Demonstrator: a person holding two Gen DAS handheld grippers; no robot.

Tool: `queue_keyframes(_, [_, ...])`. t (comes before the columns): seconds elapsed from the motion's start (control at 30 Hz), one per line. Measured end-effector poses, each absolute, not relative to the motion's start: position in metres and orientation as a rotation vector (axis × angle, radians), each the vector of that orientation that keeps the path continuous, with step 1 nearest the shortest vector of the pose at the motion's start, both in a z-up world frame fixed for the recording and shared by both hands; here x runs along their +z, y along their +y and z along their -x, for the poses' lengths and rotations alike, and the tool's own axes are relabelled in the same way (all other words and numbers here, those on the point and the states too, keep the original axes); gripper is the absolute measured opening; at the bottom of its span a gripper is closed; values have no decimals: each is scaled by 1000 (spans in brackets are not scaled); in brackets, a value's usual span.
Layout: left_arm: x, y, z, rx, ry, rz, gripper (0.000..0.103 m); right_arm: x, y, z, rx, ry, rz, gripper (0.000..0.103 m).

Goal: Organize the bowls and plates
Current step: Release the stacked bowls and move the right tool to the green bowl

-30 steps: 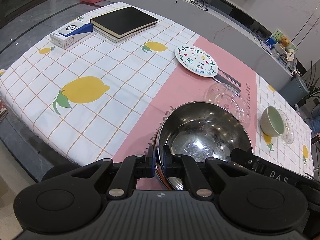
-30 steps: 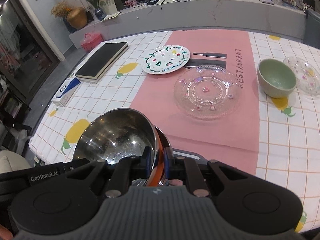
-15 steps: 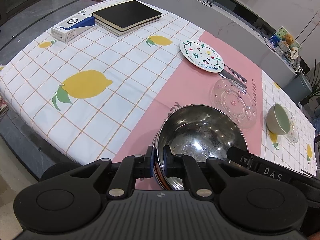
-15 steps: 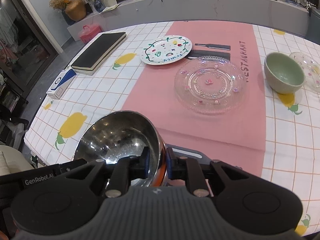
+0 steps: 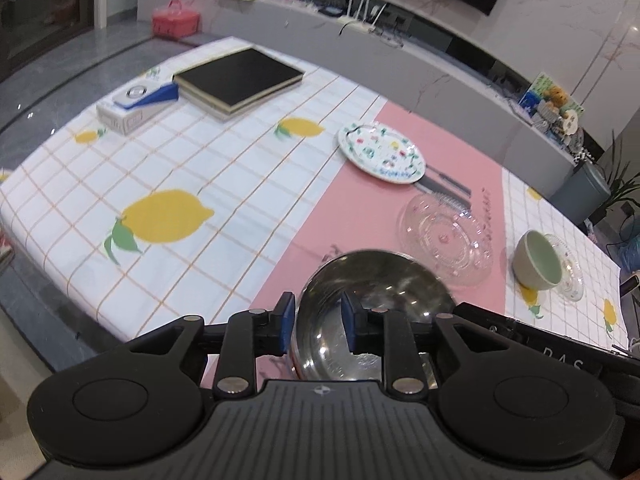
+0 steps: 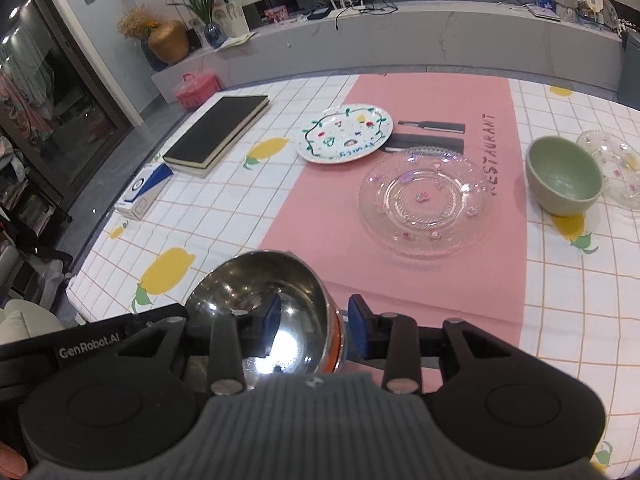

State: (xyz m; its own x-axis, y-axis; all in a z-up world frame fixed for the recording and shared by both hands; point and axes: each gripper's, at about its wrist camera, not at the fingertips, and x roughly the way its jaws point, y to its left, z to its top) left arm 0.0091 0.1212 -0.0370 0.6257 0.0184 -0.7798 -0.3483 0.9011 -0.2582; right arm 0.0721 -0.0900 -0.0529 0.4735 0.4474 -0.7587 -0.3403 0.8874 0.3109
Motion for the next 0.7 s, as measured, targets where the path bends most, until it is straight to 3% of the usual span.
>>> queue_keyframes(0.33, [-13,82,-10,72,786,371,30,-44,-137,-66,364,889,-147,43])
queue_keyframes(0.7, [-24,16,-35,-93,823,364,30,-61,-209,-77,197,903,-240,44])
